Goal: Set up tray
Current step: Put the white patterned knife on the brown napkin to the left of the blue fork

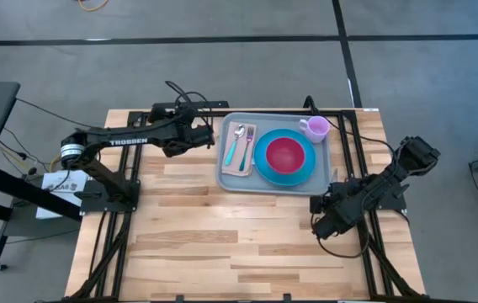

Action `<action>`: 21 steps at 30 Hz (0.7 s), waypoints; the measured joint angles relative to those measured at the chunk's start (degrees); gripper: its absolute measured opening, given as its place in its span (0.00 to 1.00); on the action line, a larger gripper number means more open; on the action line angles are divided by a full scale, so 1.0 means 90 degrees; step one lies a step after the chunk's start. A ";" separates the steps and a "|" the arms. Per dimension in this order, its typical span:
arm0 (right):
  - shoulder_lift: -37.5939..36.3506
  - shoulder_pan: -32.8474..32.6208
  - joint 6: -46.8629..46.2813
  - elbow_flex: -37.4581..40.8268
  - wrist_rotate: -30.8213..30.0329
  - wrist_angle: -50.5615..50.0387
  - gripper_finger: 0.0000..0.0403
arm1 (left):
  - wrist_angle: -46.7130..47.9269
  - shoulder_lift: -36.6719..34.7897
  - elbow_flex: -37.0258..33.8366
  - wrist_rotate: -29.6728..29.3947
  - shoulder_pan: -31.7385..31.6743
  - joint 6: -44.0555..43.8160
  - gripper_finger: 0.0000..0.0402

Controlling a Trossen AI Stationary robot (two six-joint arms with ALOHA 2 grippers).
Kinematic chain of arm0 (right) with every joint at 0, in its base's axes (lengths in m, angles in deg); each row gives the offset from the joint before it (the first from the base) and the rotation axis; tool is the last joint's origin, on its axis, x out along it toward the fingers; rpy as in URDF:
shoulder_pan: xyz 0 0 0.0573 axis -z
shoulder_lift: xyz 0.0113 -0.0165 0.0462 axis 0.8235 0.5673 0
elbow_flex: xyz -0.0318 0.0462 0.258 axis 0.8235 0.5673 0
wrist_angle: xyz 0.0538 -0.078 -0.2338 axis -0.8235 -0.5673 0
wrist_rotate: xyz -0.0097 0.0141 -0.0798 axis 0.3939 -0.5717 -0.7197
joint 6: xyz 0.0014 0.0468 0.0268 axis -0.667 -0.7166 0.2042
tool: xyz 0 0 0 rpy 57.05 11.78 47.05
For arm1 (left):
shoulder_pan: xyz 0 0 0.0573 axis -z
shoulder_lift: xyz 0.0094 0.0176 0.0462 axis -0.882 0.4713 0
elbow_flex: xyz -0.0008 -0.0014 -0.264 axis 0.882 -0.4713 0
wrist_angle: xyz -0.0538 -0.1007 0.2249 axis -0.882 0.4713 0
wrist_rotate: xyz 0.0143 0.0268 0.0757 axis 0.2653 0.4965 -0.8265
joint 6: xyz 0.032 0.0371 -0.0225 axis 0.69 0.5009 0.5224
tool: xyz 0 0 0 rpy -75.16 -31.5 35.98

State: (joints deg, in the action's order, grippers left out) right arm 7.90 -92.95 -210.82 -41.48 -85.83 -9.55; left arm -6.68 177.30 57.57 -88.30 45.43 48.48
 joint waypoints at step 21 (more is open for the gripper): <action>-0.0022 -0.0071 -0.0159 0.0860 -0.0609 0.0941 0.32 | -0.0021 0.0005 0.0000 0.0183 0.0000 -0.0202 0.07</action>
State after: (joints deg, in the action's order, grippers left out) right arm 7.70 -93.59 -212.25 -33.74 -91.31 -1.09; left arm -6.86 177.35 57.57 -86.65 45.43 46.67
